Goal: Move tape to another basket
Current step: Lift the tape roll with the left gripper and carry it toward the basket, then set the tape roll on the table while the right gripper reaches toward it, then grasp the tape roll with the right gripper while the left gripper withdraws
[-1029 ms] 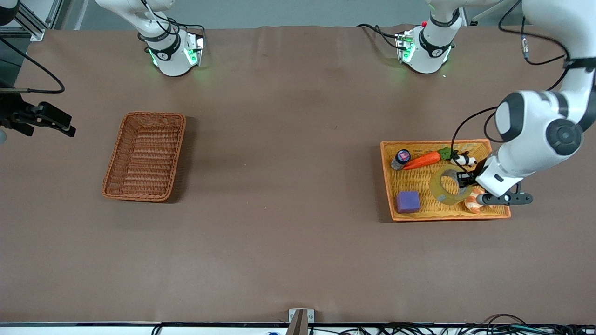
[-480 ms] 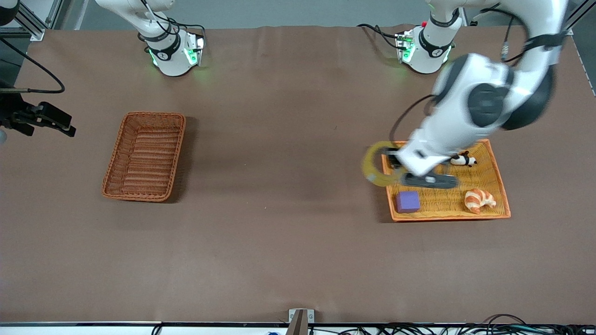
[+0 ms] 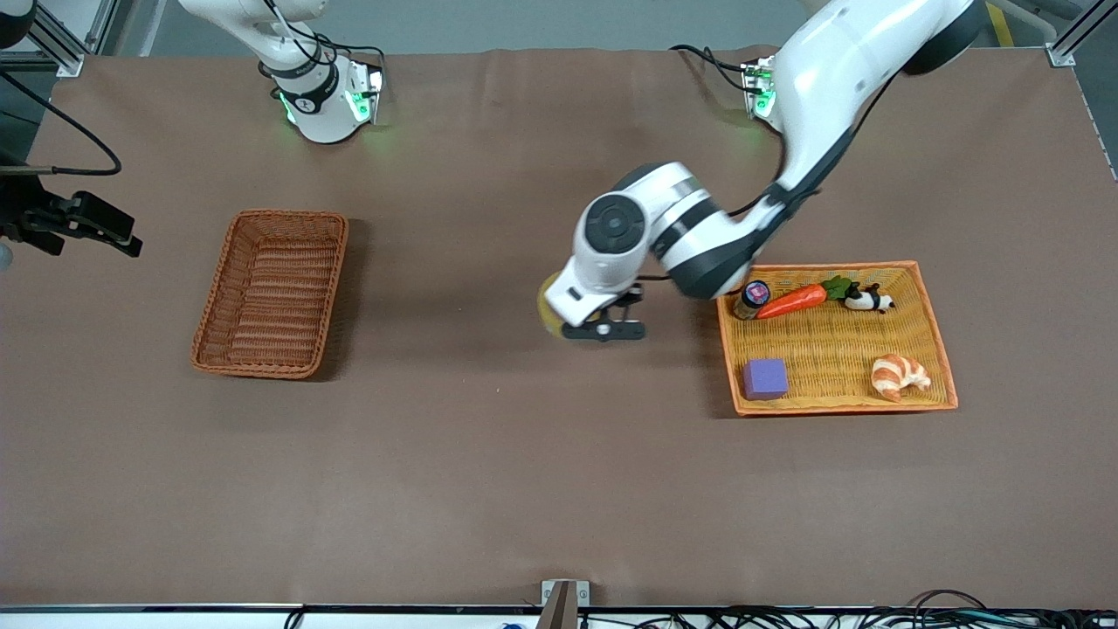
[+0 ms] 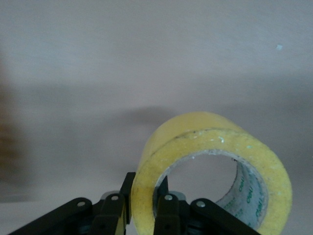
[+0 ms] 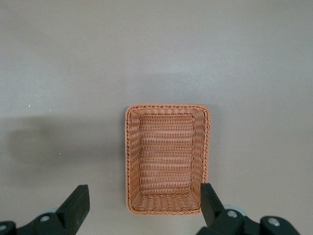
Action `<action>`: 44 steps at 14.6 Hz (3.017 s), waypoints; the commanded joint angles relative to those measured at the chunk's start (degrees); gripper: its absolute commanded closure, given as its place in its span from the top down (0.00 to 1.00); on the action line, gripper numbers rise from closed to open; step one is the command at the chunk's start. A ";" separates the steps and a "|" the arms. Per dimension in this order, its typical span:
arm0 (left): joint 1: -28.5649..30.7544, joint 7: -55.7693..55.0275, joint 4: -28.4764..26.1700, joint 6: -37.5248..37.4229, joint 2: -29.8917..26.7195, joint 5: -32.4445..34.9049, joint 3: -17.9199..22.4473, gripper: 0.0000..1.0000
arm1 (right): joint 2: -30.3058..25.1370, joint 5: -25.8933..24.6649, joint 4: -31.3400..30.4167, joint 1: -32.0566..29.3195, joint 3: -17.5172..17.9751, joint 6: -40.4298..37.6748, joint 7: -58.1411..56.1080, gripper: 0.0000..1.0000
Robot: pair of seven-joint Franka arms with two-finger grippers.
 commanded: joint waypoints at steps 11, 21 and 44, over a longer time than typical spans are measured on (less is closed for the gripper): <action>-13.16 0.18 8.21 7.01 8.59 0.85 8.81 0.72 | -0.38 1.34 -0.74 0.26 -0.42 0.27 -0.50 1.00; 2.66 17.90 6.81 -13.40 -17.06 -7.66 13.08 1.00 | 5.85 3.01 -2.22 5.09 11.60 10.63 9.57 1.00; 8.02 50.01 -19.91 -9.01 -48.64 -23.68 38.87 1.00 | 34.33 -21.14 -20.07 20.13 21.73 47.29 38.51 1.00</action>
